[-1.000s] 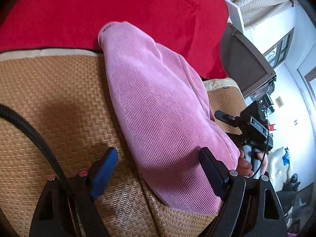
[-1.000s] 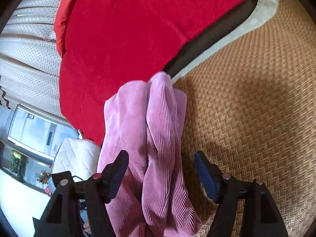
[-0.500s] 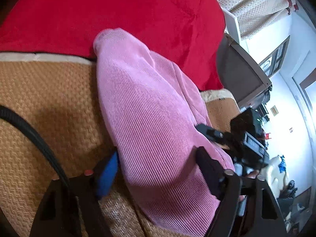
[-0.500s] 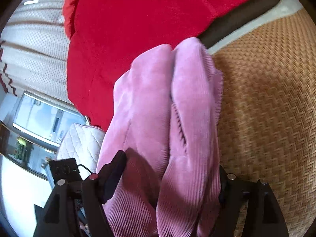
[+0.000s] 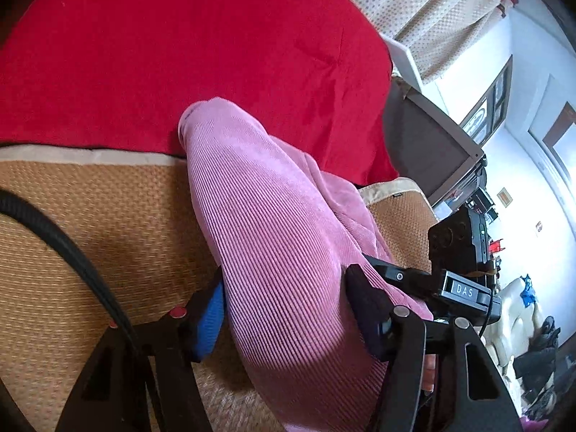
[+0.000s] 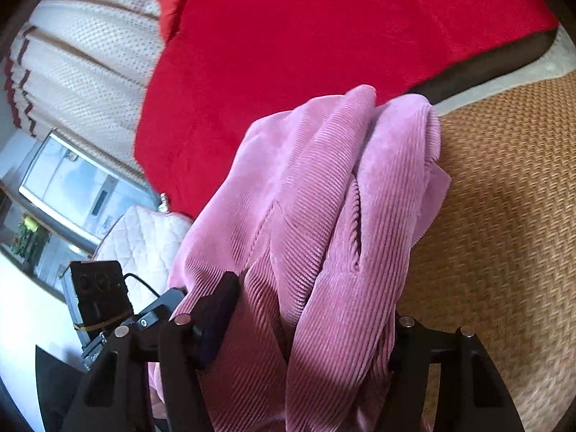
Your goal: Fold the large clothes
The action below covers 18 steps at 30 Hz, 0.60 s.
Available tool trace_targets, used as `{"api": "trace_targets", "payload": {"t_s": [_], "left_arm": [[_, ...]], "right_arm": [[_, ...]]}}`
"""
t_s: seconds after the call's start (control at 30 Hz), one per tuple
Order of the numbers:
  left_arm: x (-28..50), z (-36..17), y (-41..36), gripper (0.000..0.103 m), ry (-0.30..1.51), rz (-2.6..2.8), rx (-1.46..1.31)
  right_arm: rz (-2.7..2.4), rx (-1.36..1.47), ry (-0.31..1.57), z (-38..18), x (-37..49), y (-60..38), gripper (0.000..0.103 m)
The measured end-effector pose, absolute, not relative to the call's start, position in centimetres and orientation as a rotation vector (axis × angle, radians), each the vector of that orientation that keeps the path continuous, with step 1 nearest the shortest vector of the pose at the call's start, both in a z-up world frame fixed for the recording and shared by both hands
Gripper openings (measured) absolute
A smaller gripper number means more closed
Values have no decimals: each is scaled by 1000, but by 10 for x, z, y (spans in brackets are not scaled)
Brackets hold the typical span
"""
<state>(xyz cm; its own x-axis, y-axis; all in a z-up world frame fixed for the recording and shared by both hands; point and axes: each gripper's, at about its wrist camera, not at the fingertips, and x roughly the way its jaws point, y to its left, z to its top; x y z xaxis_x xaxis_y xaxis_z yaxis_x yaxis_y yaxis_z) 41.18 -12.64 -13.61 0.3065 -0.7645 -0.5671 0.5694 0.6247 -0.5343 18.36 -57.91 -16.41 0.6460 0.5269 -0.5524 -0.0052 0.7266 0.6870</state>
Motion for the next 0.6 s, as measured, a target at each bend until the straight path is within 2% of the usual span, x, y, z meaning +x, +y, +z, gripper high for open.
{"api": "trace_targets", "payload": {"t_s": [0.43,0.53,0.6], "left_arm": [[390,-112,-64,66,840,-803,-245],[394,-128,-60,67,882,-781,-231],[404,-154,-63,70,979,-749,-213]], "right_arm": [[442,691,781,-148,168,-503,67],[427,671,786,-151,165,-493,67],[392,649,823,-162,166,-489,67]]}}
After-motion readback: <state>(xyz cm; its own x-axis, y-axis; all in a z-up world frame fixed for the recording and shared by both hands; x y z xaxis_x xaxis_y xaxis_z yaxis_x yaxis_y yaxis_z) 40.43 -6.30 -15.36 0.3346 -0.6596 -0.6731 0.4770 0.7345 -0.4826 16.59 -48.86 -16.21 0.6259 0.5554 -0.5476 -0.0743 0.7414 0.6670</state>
